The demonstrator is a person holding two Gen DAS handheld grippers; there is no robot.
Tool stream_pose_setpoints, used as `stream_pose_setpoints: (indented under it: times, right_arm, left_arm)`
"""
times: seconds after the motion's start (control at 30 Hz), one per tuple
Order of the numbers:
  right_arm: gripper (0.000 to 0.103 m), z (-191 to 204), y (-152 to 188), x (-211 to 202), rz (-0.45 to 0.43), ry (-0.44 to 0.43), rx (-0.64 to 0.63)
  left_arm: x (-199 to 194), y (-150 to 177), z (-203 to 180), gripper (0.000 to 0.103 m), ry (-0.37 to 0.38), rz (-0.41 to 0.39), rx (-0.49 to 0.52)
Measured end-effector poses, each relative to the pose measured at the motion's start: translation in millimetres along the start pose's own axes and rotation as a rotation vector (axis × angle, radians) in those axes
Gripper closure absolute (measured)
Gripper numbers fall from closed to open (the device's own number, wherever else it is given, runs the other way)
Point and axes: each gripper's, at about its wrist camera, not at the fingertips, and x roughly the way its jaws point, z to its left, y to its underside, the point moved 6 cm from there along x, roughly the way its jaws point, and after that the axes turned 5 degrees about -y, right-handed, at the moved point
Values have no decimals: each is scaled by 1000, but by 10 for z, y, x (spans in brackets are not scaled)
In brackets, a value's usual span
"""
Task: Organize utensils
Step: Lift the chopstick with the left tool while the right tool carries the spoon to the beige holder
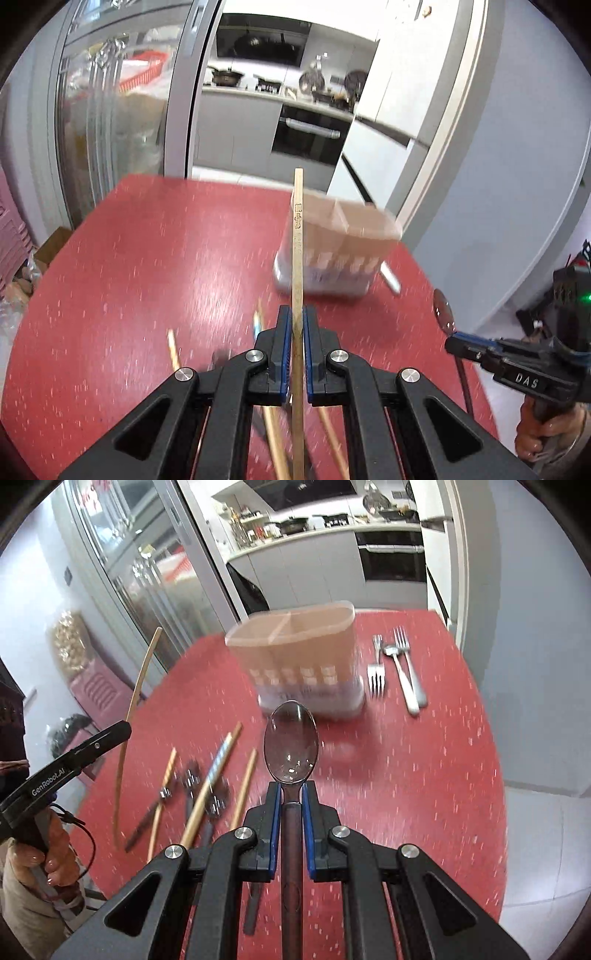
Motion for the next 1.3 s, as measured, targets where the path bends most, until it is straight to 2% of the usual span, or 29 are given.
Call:
stream_pose_setpoints:
  times: [0.27,0.5,0.67,0.87,1.0,1.1,1.3]
  right_arm:
    - [91,-81,-652,-61,-76,-21,-4]
    - [91,-141,-1259,-3,-153,-54,-7]
    - [91,-156,-1714,136,-231,-84,-22]
    - [91,-185,-2095,440,-309,-76,-53]
    - [91,-226,-2222,641,-352,-61,-74]
    - [91,-245,-2221,850,-366,-23,-123]
    - [91,-274,-2072,1147,-313,-10,-169]
  left_arm:
    - [184,-782,-161,72,18,-114,-32]
    - [544,-1416,-259,72,18,-189,-64]
    - [809,-1676,-361,72,-7,-244,-46]
    - [1107,-1831,-388,72,-37,-281,-61]
    - [1308,-1876,-378,72,-66,-326,-59]
    - [1434,-1832,-374,72,-75,-327,-52]
    - [1593,-1579,-340,72,-117,-277,-13]
